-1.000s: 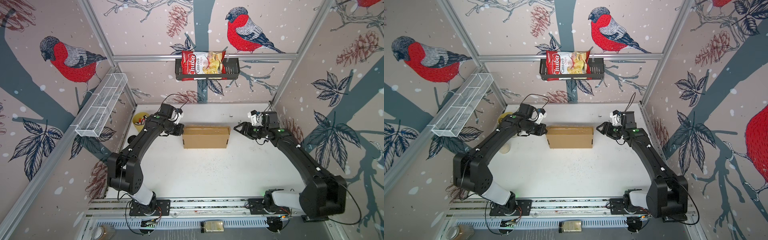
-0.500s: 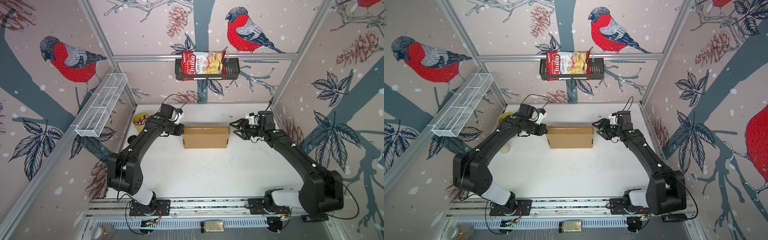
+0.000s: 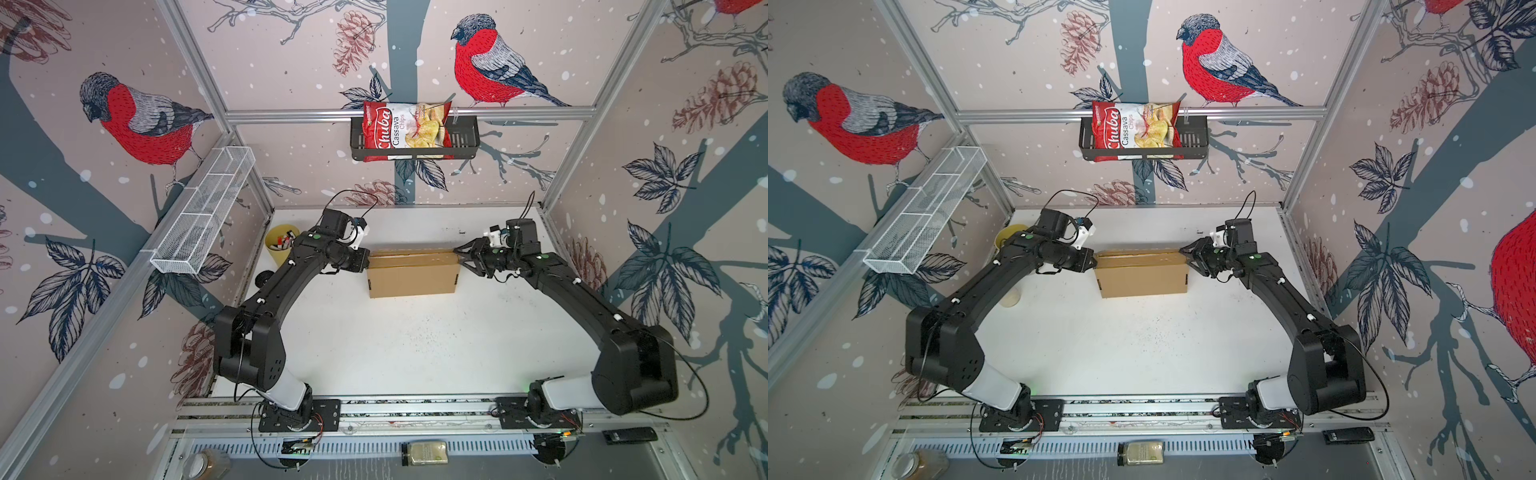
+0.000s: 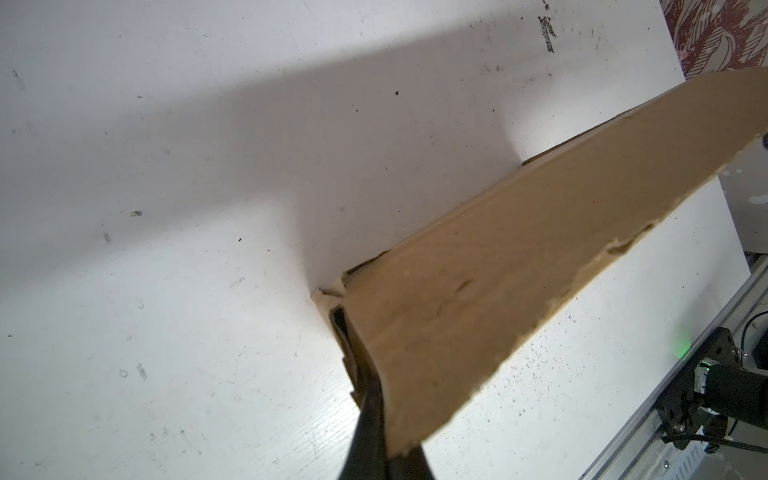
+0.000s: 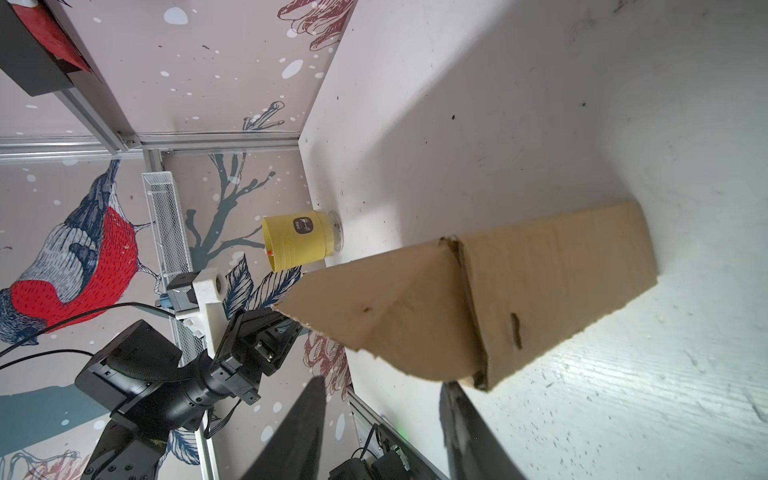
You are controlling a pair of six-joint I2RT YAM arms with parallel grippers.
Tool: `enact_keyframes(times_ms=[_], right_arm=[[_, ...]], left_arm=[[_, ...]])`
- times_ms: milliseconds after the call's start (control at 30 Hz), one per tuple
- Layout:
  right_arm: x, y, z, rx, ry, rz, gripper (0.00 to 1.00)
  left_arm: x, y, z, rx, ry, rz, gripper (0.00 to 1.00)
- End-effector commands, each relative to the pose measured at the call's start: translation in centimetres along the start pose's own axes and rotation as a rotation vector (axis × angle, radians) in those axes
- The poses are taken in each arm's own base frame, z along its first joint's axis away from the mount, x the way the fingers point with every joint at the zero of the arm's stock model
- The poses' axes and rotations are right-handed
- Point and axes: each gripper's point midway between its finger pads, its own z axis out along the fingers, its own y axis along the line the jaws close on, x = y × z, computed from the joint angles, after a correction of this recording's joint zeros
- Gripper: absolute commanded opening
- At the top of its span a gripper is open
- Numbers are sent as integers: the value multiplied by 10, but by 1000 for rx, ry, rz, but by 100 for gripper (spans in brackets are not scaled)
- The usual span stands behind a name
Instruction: Fold the paper box
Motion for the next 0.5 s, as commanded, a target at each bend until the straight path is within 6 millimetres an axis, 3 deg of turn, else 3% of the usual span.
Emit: enact_keyframes(times_ms=[0,200,467], right_arm=[[-3,-1,-3,6,10,-33,47],[-7,17,-17,-5,33,-99,58],[-26,-3,-7,148,7,-191,56]], left_arm=[[38,3,3,-19,151,-42,0],[39,4,4,-23,152,-43,0],[40,5,4,-25,154,-42,0]])
